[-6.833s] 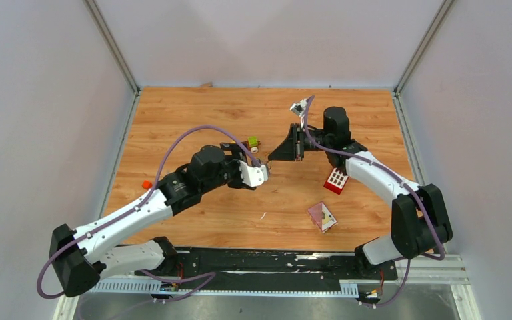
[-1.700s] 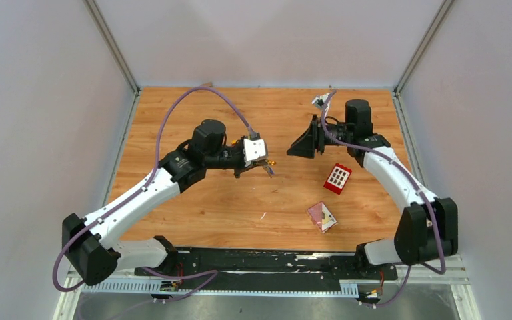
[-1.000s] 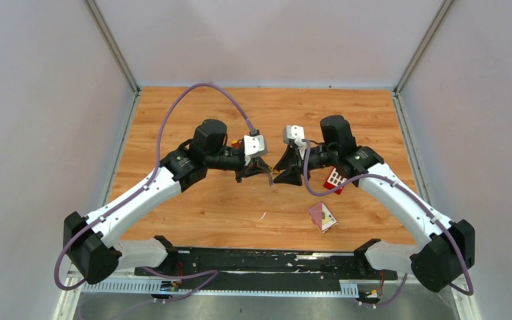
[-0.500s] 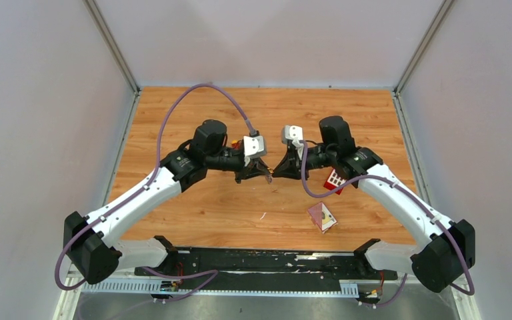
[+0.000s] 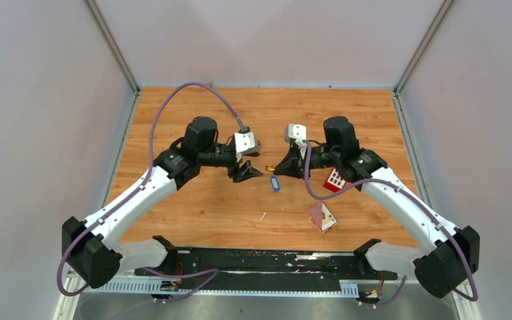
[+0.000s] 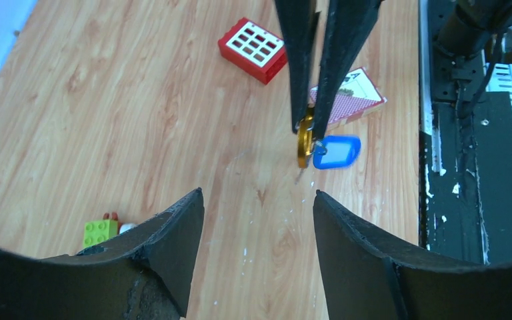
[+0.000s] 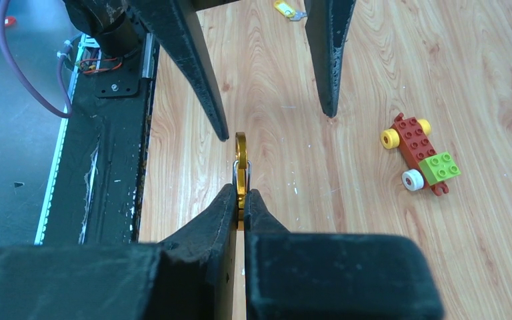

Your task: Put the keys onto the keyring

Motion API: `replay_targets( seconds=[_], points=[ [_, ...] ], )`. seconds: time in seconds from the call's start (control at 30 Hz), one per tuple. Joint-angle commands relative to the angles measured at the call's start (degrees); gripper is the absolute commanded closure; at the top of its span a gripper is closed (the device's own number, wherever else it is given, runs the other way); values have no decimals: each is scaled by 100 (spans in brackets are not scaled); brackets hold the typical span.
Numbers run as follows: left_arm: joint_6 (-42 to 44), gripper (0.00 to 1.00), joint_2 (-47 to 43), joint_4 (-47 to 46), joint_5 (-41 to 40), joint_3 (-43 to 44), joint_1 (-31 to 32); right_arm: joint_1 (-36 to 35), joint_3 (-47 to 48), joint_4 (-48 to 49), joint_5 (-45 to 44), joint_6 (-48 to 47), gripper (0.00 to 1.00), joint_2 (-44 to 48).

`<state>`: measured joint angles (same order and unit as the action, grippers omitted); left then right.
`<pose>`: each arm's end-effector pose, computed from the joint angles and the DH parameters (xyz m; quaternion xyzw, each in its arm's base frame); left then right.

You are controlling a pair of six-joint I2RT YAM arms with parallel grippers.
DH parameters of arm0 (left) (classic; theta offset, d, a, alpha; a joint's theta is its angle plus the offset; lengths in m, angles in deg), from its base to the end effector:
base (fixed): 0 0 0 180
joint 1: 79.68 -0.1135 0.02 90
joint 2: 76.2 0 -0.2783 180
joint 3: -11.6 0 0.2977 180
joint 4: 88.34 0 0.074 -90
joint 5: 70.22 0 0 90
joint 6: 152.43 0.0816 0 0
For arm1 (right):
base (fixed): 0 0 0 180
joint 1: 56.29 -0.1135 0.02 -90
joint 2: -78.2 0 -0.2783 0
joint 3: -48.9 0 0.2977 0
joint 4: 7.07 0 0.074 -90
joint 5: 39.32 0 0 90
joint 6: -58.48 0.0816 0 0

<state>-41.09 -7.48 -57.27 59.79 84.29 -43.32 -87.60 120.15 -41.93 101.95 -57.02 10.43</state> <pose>0.2407 -0.2423 0.3313 0.5431 0.6160 -0.3534 0.4479 0.2391 0.2200 0.3241 -0.5603 0.5908 0.3991 0.4217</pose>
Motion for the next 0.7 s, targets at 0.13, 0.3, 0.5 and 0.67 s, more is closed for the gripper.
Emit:
replay_targets(
  seconds=[0.13,0.3,0.5,0.67],
  points=[
    [-273,36,-126,-661,989,56,18,33,30,503,323,301,100,132],
    [-694,45,83,-943,1268,75,14,29,15,597,342,403,100,141],
    [-1123,58,320,-1297,1423,43,14,35,-41,704,375,468,100,124],
    [-1217,74,356,-1449,1391,51,15,29,-97,736,369,472,100,124]
  ],
)
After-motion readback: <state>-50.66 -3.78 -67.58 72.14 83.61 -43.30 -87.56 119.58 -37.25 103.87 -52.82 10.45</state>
